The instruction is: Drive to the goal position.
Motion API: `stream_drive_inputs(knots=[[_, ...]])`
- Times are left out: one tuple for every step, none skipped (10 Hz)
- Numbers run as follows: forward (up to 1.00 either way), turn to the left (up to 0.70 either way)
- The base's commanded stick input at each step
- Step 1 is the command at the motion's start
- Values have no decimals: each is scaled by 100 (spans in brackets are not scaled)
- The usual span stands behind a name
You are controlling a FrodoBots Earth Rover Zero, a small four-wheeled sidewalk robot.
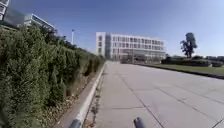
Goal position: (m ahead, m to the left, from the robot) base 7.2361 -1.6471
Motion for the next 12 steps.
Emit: stream_drive_inputs(knots=[[0, 0], [0, 0], [0, 0], [0, 0], [19, 0], [63, 0], [69, 0], [70, 1], [70, -11], [70, -35], [70, -35], [70, -35]])
